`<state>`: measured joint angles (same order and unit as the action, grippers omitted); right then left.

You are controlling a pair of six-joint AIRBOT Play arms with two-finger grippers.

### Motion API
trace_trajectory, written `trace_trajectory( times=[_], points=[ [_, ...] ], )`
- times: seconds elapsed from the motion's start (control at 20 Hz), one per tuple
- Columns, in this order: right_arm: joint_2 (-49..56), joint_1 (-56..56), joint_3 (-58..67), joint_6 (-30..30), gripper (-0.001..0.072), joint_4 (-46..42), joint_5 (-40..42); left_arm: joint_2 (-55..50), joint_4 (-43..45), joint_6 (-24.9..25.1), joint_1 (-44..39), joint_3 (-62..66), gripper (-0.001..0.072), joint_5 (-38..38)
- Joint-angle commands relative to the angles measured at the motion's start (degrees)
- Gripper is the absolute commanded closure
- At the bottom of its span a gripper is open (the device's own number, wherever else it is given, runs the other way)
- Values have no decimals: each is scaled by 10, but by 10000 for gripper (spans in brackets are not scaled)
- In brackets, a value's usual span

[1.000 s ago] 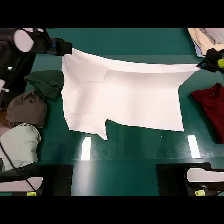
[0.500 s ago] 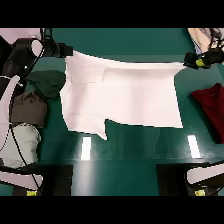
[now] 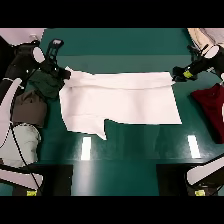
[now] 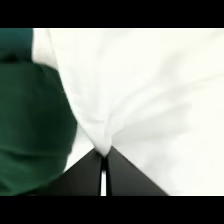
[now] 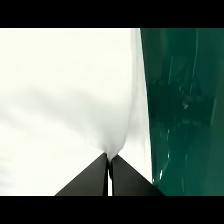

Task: Fold the shirts.

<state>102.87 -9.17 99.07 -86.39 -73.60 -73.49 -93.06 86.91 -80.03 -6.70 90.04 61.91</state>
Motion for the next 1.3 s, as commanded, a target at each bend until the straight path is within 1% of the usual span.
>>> trace_trajectory(
  times=[0.0,0.05,0.1,0.15,0.2,0.25,0.35,0.5,0.6,0.75,0.85,0.95,1.05,1.25],
  points=[
    [10,14,0,-1,692,1,-26,0,-3,-13,1,-23,682,33],
    [10,16,0,-1,665,2,-30,0,-3,-26,1,-23,680,33],
    [10,17,0,-1,469,5,-34,0,-2,-32,1,-23,601,35],
    [9,17,1,-1,328,8,-43,0,2,-39,1,-23,333,41],
    [8,16,1,-1,327,8,-54,0,14,-54,1,-20,197,54],
    [5,12,0,-1,328,7,-70,0,34,-74,1,-14,208,75],
    [-10,1,0,5,330,7,-102,12,70,-85,1,-7,209,122],
    [-43,-23,0,24,335,9,-147,67,63,-110,1,-26,208,147],
    [-67,-42,0,32,335,35,-167,131,34,-129,1,-96,209,125],
    [-100,-70,-9,36,336,85,-163,243,-10,-162,1,-253,209,87],
    [-124,-83,-38,51,336,113,-160,318,-45,-193,1,-370,209,52],
    [-150,-88,-81,60,336,116,-149,381,-82,-224,1,-474,208,11],
    [-172,-88,-128,70,336,116,-137,419,-110,-250,1,-550,209,-21],
    [-202,-88,-202,75,336,117,-122,428,-172,-252,1,-626,209,-67]
  ],
)
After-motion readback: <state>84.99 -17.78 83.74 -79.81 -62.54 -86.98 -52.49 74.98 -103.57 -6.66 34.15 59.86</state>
